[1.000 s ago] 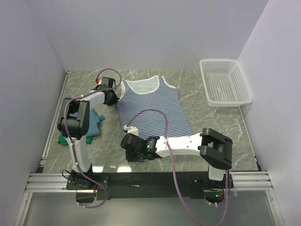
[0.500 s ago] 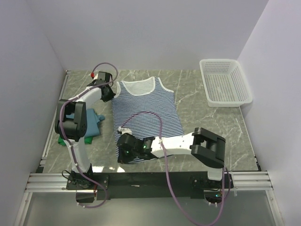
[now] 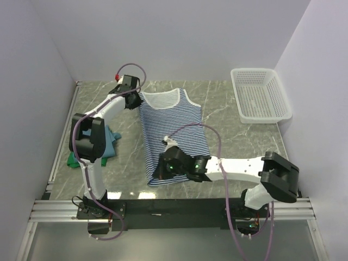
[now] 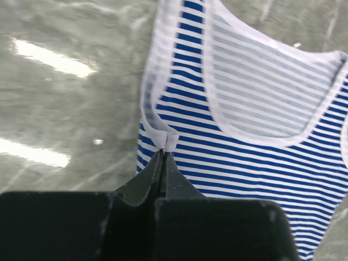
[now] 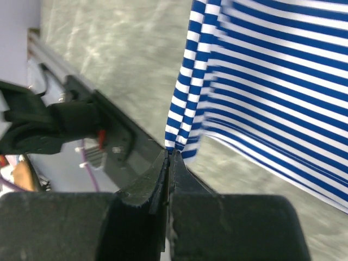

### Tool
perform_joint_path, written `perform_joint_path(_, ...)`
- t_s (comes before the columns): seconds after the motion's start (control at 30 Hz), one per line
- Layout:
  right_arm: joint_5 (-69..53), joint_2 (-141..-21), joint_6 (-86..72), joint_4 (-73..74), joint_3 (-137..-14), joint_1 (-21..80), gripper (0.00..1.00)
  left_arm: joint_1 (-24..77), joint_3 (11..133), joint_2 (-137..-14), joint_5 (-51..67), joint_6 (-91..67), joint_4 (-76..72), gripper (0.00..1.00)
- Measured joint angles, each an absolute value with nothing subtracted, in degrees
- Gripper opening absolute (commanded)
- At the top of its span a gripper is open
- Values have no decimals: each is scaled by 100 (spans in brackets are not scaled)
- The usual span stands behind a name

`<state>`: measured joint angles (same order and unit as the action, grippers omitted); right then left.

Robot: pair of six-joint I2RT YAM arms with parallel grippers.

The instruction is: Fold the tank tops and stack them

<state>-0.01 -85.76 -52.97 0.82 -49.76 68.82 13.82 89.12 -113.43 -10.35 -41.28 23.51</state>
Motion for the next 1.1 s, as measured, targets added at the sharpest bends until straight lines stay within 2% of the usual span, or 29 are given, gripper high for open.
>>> perform_joint_path(0.4,408,-7295,-5708,-89,-3208,6466,0,2314,10127,-12451,-1039,-4388,2508,0)
perform_joint_path(0.77,635,-7081,-5937,-154,-2663,6445,0,2593,10451,-12910,-1031,-4510,2504,2)
perform_joint_path(0.8,646,-7081,-5946,-154,-2659,6445,0,2593,10451,-12929,-1026,-4515,2502,6)
perform_joint_path(0.83,648,-7081,-5959,-156,-2657,6445,1,2593,10449,-12934,-1017,-4519,2502,20)
perform_joint_path(0.87,655,-7081,-5964,-156,-2657,6445,5,2593,10449,-12934,-1009,-4504,2495,28)
perform_joint_path(0.93,694,-7081,-6016,-123,-2657,6449,22,2593,10449,-12934,-991,-4543,2386,46)
perform_joint_path(1.0,797,-7041,-6060,34,-2657,6475,39,2593,10433,-12934,-985,-4532,2263,54)
perform_joint_path(1.03,862,-6978,-6095,176,-2655,6493,41,2591,10390,-12912,-985,-4517,2165,56)
perform_joint_path(1.1,1046,-6742,-6132,467,-2655,6554,42,2587,10158,-12796,-989,-4506,1979,56)
